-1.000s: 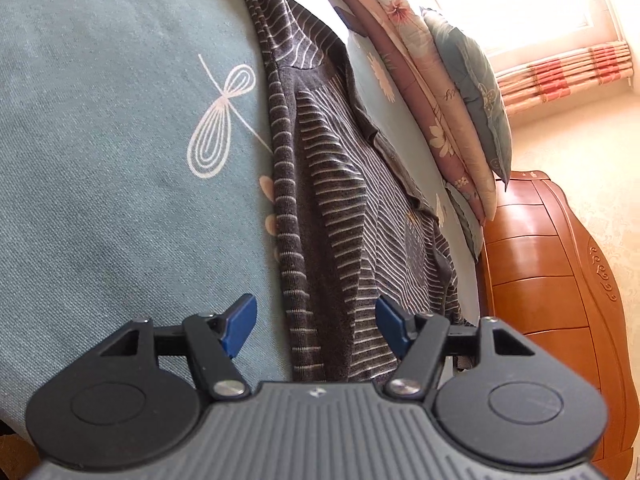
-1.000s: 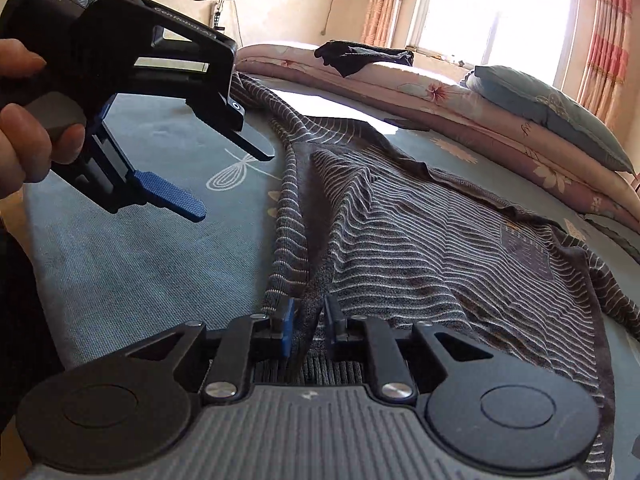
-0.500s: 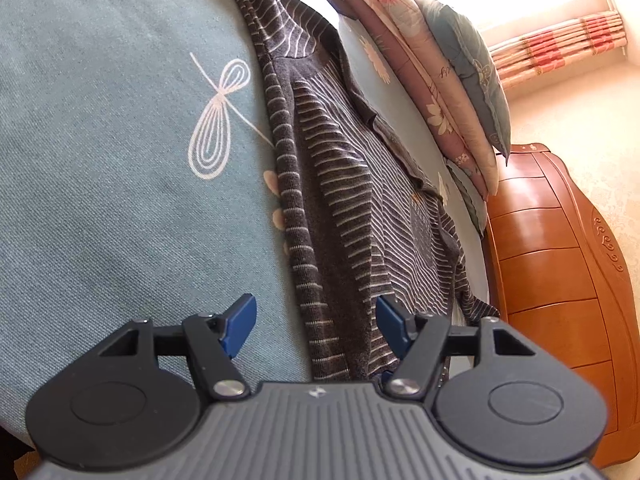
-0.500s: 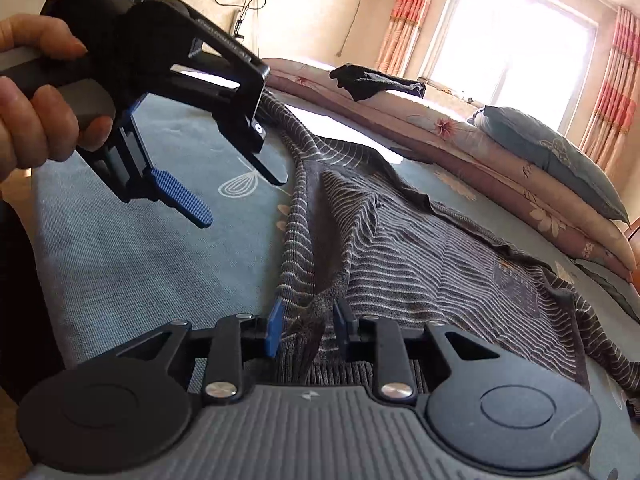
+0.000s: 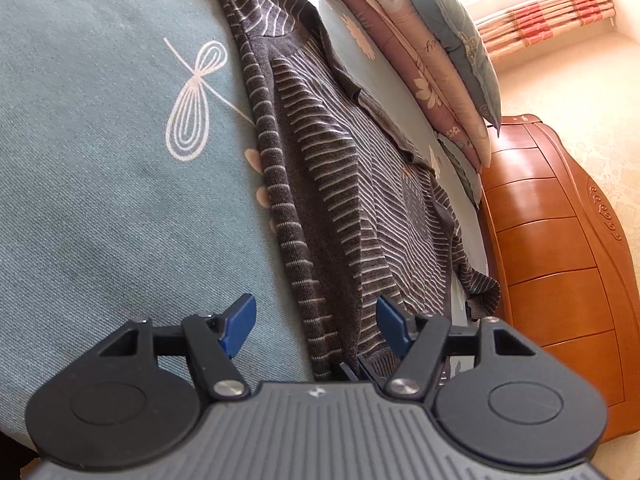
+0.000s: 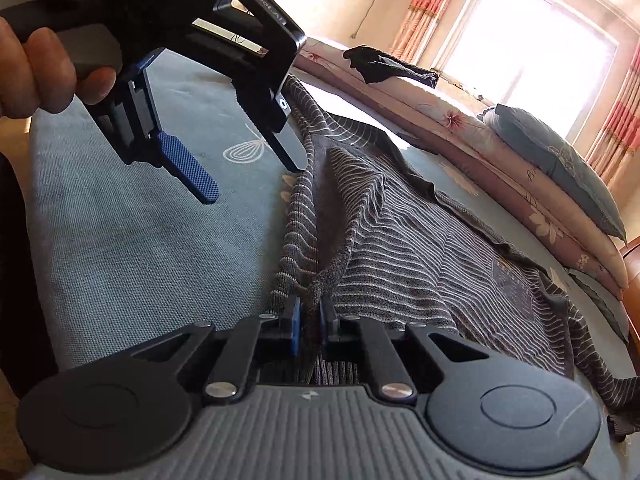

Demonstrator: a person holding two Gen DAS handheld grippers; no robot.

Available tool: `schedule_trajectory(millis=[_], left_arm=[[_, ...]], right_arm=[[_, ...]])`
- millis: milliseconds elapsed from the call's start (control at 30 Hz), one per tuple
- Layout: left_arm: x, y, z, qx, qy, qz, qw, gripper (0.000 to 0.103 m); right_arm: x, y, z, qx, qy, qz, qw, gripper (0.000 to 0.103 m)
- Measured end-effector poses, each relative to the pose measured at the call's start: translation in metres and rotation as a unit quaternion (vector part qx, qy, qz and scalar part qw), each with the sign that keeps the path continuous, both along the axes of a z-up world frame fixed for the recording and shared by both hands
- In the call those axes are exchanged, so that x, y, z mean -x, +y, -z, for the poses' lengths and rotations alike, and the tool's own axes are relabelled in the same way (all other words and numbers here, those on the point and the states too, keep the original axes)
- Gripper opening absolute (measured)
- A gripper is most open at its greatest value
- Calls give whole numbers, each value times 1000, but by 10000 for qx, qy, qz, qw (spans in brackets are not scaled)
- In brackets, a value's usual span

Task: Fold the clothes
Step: 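Hold the hem with the right gripper while the left gripper smooths the sweater side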

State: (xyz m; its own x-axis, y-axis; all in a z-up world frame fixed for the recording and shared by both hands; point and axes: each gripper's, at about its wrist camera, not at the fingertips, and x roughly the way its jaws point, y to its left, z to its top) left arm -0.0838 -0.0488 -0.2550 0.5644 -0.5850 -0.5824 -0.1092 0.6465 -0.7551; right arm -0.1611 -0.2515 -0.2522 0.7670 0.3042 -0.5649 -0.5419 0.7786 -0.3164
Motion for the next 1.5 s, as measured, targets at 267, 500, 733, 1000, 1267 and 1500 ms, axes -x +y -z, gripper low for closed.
schedule_trajectory(millis=[267,500,733,1000,1267,1500], left_arm=[[5,6,7,998,-179,-270,9945,68],[-6,2,24,895,113,-689,9935,68],[-10,20,33,820,248,-1133,9899,68],[-23,4,12,-319,-58,-985,9946,38],[-32,-27,-17,-1440,-527,-539,9867,26],[-27,-4,-24,-1379,-549,-943,9844,26]], right_arm=[[-15,-53,-37,-2765,962,-134,9561,8],[-22,-51,-27,-3261,1627,-382,9304,8],[-24,-35,-19,-2728,2052,-460,9388,17],[-29,-67,-37,-3146,1473,278,9373,33],[-26,-63,-35,-2833,1256,385,9500,36],[-7,-22,-33,-2008,487,-355,9778,32]])
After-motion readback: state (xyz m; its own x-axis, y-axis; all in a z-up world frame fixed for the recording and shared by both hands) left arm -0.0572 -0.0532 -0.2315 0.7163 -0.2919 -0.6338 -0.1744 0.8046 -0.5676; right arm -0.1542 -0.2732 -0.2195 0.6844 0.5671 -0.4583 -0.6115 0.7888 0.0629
